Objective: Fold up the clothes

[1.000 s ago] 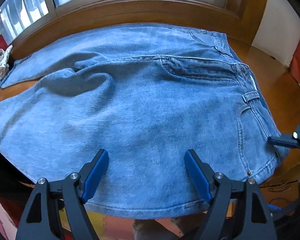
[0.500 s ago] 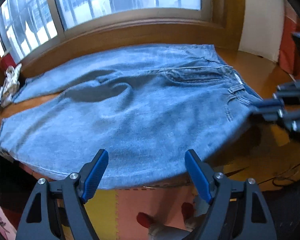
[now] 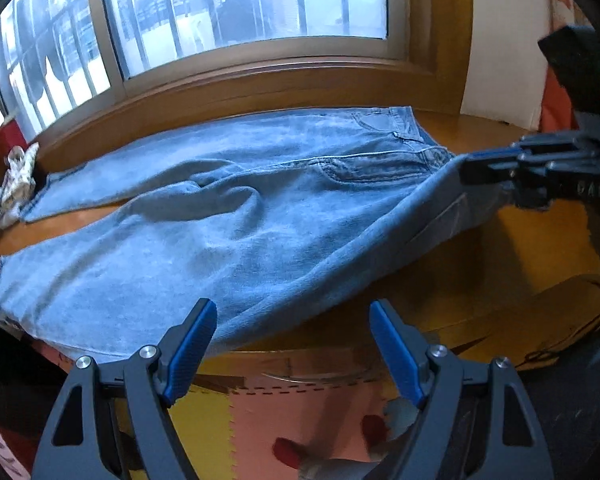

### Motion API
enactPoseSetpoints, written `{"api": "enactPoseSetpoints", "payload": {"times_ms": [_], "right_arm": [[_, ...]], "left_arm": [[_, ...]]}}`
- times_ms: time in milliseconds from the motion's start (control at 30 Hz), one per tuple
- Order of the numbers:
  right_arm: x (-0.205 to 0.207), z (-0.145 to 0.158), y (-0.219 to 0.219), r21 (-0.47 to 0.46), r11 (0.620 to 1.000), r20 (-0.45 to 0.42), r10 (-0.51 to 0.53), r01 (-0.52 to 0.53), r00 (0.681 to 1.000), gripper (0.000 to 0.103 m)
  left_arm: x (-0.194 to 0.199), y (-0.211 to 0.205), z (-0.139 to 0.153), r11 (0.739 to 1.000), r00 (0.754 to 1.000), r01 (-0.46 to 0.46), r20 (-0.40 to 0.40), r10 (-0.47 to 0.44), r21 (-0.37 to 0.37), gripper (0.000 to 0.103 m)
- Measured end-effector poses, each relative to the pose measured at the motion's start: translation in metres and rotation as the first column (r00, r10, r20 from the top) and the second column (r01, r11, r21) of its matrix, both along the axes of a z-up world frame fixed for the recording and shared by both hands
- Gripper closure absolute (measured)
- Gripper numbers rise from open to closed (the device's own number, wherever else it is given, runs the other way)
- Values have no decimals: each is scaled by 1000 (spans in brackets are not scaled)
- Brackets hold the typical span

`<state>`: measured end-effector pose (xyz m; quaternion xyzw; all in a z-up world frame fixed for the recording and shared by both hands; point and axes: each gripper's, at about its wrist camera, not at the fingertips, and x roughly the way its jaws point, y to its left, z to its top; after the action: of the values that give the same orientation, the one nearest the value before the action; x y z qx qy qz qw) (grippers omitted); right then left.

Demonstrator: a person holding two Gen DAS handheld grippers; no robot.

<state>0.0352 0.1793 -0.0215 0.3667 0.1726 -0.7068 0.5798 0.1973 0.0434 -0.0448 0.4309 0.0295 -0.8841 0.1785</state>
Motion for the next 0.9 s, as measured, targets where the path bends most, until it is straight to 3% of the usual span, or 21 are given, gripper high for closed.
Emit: {"api": "enactPoseSetpoints", "payload": {"times_ms": [133, 300, 333, 367, 400, 500, 567, 633, 700, 800, 900], "right_arm": [[4, 5, 2, -1, 1000, -27, 31, -31, 999, 94], [7, 9, 9, -2, 999, -34, 42, -42, 999, 94], [7, 9, 10, 0, 999, -35, 42, -42, 999, 94], [7, 8, 12, 3, 999, -34, 40, -40, 999, 94], [6, 6, 13, 9, 999, -30, 38, -38, 999, 94], [8, -2, 15, 41, 999, -41, 37, -35, 998, 94], [17, -11, 16, 91, 995, -80, 45, -38, 996, 89], [25, -23, 17, 154, 988, -131, 47, -26, 990, 61], [32, -35, 19, 200, 980, -192, 59, -19, 980, 50], [41, -51, 20, 258, 966, -270, 81, -9, 959, 50], [36, -57, 21, 246, 969, -277, 45, 26, 960, 50]], "left_arm": [[-14, -7, -12, 998, 999, 12, 41, -10, -62, 25], [-20, -21, -30, 997, 998, -19, 59, 24, -79, 25], [-20, -23, -33, 997, 997, -39, 57, 43, -72, 30], [-19, -27, -35, 997, 997, -55, 53, 57, -50, 56], [-18, -31, -36, 997, 996, -71, 53, 72, -11, 69], [-15, -40, -29, 989, 992, -130, 10, 130, 76, 85], [-14, -42, -21, 983, 988, -153, -17, 155, 102, 87], [-16, -41, -15, 981, 986, -163, -24, 166, 105, 87], [-21, -38, -12, 982, 986, -165, -21, 167, 88, 87], [-26, -35, -6, 984, 986, -162, -29, 165, 77, 87], [-28, -32, -1, 984, 986, -161, -32, 163, 73, 88]]}}
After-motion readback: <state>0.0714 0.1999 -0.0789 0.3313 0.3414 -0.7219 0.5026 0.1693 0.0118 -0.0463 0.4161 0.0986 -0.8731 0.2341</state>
